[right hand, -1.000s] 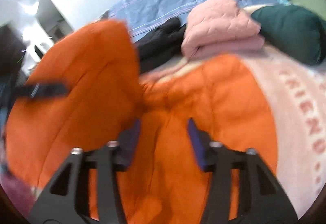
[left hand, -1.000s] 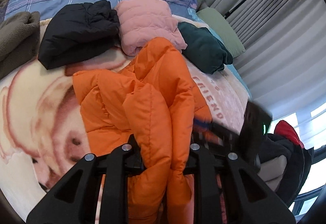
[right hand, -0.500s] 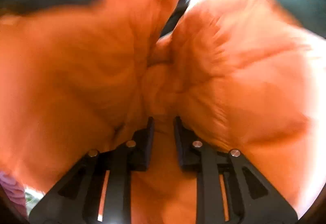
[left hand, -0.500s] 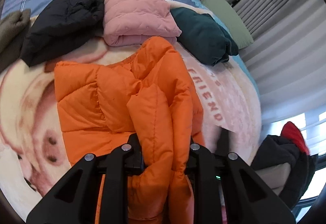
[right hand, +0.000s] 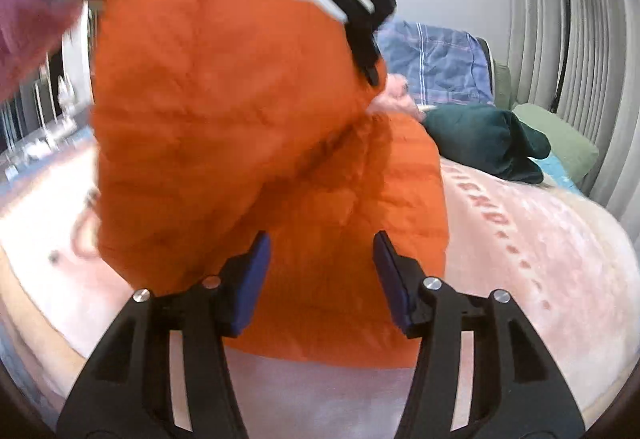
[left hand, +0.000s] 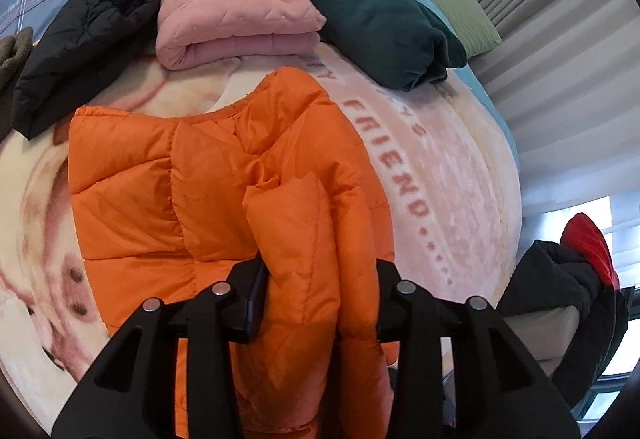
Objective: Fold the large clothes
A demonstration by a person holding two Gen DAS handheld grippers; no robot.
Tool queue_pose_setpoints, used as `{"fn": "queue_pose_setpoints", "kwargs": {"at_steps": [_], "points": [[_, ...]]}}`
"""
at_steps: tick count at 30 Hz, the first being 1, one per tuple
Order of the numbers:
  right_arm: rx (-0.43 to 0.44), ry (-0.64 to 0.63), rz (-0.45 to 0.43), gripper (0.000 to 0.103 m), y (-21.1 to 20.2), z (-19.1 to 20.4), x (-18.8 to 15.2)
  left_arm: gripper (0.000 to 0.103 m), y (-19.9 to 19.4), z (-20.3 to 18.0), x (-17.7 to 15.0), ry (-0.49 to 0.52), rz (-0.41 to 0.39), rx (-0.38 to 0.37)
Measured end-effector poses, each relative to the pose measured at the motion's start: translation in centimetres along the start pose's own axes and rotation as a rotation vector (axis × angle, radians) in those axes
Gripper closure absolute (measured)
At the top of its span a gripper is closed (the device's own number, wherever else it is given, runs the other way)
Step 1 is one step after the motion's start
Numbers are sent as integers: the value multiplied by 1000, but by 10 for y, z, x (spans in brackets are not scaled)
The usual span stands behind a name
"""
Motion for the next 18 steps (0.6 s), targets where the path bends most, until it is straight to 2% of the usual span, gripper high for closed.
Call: {"fn": "queue_pose_setpoints", "kwargs": {"at_steps": [2,4,6,9,12,14,18], "points": [[10,-5,-95,46,-27,0,17,62,2,-3,0,5,1,0],[-9,-74,-198,39,-49,7,34,62,7,-4,1,0,13,4],[-29,-151,-246,33,-58,22,45,62,13,-5,2,-9,29,10],[-22,-192,-226,26,-55,36,42,62,19,-7,5,-10,42,21],[18,-108,-194,20,-56,45,35,62,25,-12,6,-4,49,39],[40,-14,-197,12,-56,50,35,60,30,-15,5,6,55,50],[-70,75,-233,10,-47,51,50,59,36,-21,4,30,58,72]]}}
Point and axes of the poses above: each gripper's, at about its wrist camera, not at the fingertips, and y roughly the way its jaws point, z to its left, x to its top, the point moved 10 cm from there along y, roughly the way its jaws point, and after that the axes turned 5 degrees about -z, right-handed, at the moved point
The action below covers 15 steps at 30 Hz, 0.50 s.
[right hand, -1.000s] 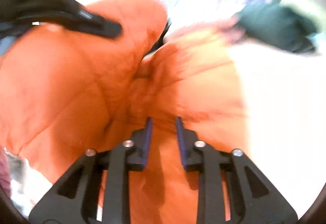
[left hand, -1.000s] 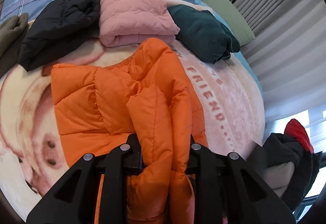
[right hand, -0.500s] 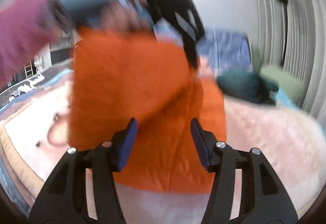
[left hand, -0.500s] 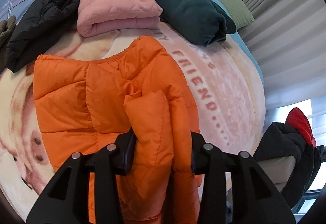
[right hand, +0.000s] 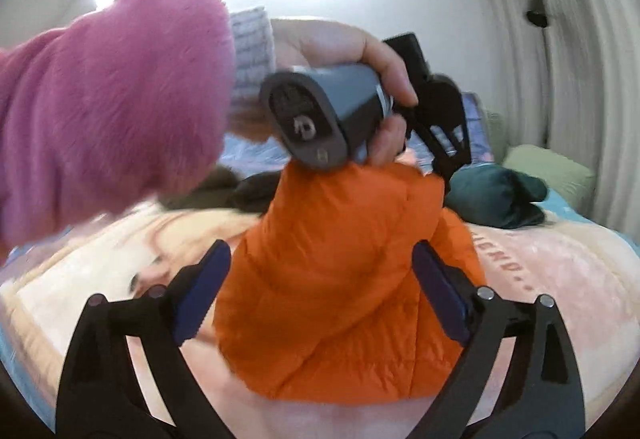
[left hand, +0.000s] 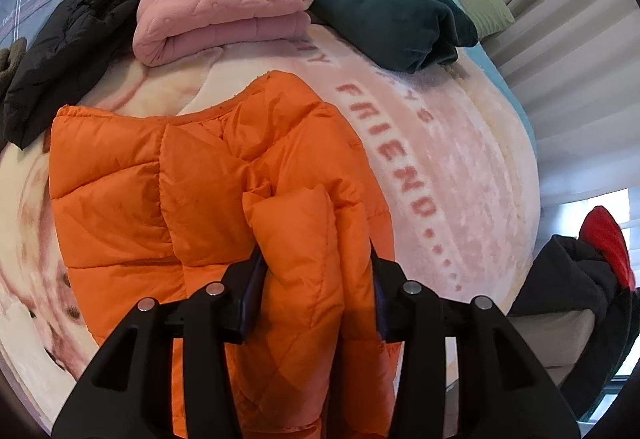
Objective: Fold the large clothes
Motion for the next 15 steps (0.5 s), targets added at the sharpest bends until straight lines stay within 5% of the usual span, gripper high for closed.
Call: {"fn": "queue_pose_setpoints", "kwargs": {"at_steps": [2,5,6,9,15], "points": [[-81,4,0,12,9,-4,1,59,1,-1,-1,10,-1,8],[-71,110,57,66,24,-17,-6,59,0,-3,0,28,-12,7],[-47,186,74,77,25,-24,-11,59,-1,-3,1,33,-15,-1],[-51,263,77,86,19,-43,-20,59,-7,-9,3,35,-13,-73],[-53,424,138,88,5,-82,-53,59,-32,-39,-1,148,-44,-225]]}}
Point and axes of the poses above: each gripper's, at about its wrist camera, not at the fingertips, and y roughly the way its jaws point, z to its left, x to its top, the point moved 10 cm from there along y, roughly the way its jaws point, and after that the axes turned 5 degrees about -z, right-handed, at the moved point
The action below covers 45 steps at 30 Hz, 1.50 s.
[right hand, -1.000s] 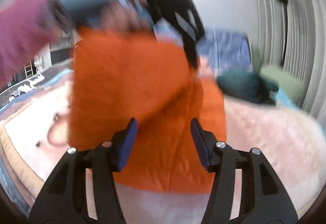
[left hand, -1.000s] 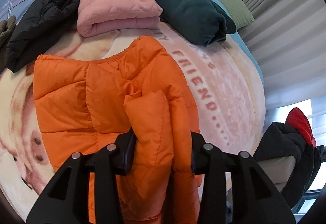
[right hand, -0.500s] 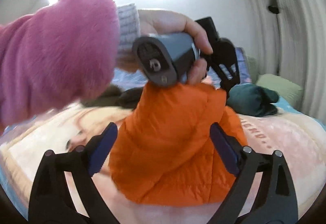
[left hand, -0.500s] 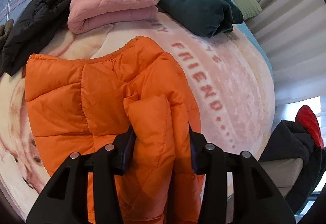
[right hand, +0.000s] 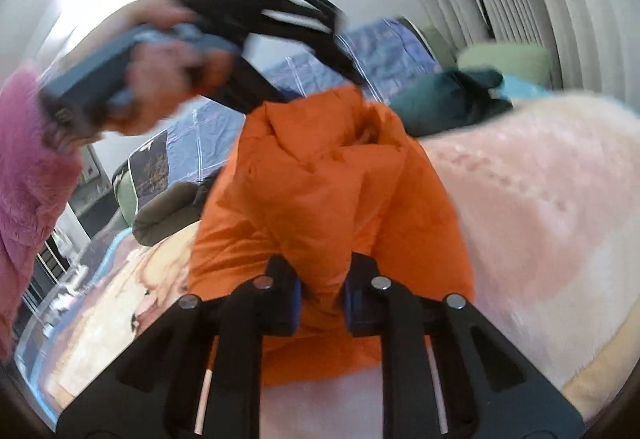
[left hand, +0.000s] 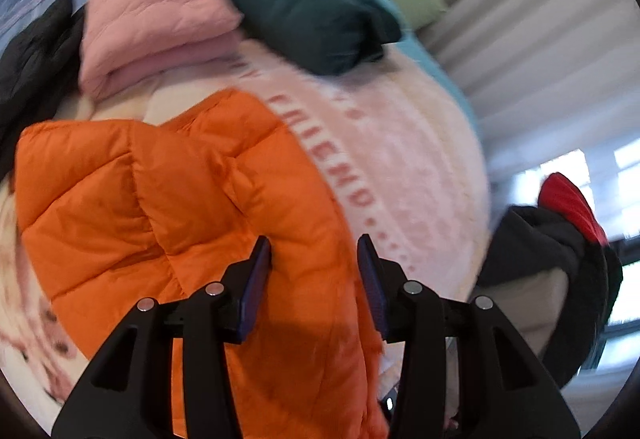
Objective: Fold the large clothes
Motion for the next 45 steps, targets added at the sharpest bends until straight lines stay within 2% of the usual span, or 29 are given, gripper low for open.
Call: {"fn": "queue_pose_setpoints", "kwargs": {"at_steps": [5,9,11,13,15,16,17,19,23,25,26,27,29,30,32,34,36,38,39,40,42,45], "points": [[10,50,43,88,-3,-17,-13,59,-14,-21,-7,122,-53,-42],[31,92,68,86,-1,-22,-18,59,-35,-20,-10,177,-111,-57],[43,112,77,84,0,-24,-19,59,-45,-11,-3,199,-167,-26],[49,113,84,83,1,-23,-20,59,-45,4,4,237,-215,62],[53,103,91,76,2,-23,-21,60,-28,23,6,254,-202,138],[52,92,97,72,3,-23,-21,61,-9,36,3,244,-159,159],[51,64,107,65,3,-23,-22,61,7,44,0,227,-128,164],[42,7,107,61,2,-25,-20,60,38,54,-6,214,-88,151],[-33,-90,87,35,-9,-42,-8,59,72,49,-8,273,-99,127],[-48,-98,75,34,-20,-53,3,59,84,46,-8,294,-93,169],[-52,-98,63,41,-26,-57,9,59,88,44,-9,322,-96,199],[-36,-104,39,58,-34,-56,18,59,90,43,-11,337,-99,217],[-14,-142,-6,73,-46,-47,34,59,97,39,-11,375,-112,260],[-10,-193,-61,78,-55,-36,47,59,98,39,-12,383,-116,265],[19,-262,-117,79,-62,-18,58,59,100,41,-11,378,-124,257],[61,-303,-136,79,-62,0,65,58,101,44,-9,363,-130,236],[57,-306,-96,83,-43,1,60,58,101,47,-9,350,-135,214],[-35,-289,-11,91,-12,-19,46,58,100,51,-9,335,-143,192],[-94,-243,76,93,11,-42,29,58,100,54,-9,329,-148,184],[-107,-169,168,96,31,-62,7,58,97,57,-9,321,-157,179],[-93,-118,259,97,52,-76,-23,57,94,62,-9,318,-170,159],[-131,-182,312,97,58,-66,-21,56,96,70,-9,323,-176,144]]}}
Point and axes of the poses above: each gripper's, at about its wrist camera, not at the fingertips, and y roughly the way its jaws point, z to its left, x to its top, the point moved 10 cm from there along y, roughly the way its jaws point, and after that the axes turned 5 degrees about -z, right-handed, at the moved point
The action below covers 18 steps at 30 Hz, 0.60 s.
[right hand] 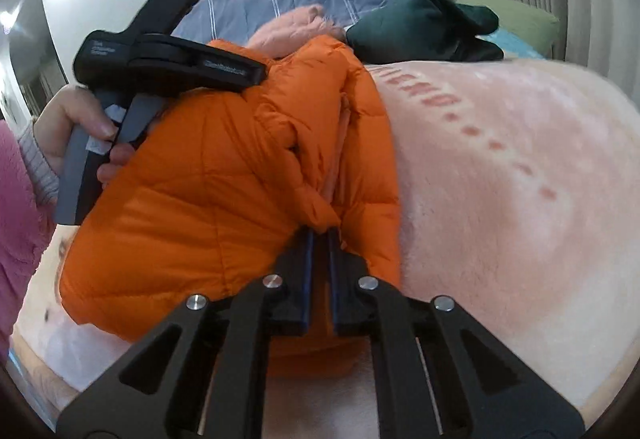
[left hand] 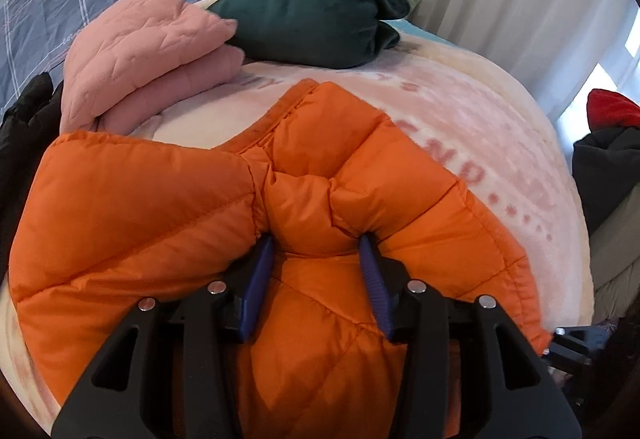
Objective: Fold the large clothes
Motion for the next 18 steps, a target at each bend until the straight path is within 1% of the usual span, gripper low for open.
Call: {"fn": "queue_pose_setpoints", "kwargs": {"at_steps": [2,5,7,9,11,13,15,17,18], "points": [[-6,-17,22,97,6,1,1,56,1,2,0,-8,-10,0],[1,-15,46,97,9,0,-1,56,-1,0,-1,16,-27,22],[0,-13,45,97,10,-1,1,56,-1,0,-1,23,-31,33],[13,-19,25,97,6,0,3,56,-2,0,-2,36,-31,54],[28,-37,16,94,-1,1,5,56,-2,-1,-3,53,-29,79],[25,-39,-14,91,-20,-1,16,57,-1,-2,-2,59,-28,88],[45,-48,-99,82,-43,4,40,57,-1,-1,-2,54,-28,85],[80,-86,-157,81,-56,15,58,57,-1,-1,-3,52,-28,82],[100,-111,-168,81,-57,23,65,57,-1,-1,-3,53,-29,83]]}}
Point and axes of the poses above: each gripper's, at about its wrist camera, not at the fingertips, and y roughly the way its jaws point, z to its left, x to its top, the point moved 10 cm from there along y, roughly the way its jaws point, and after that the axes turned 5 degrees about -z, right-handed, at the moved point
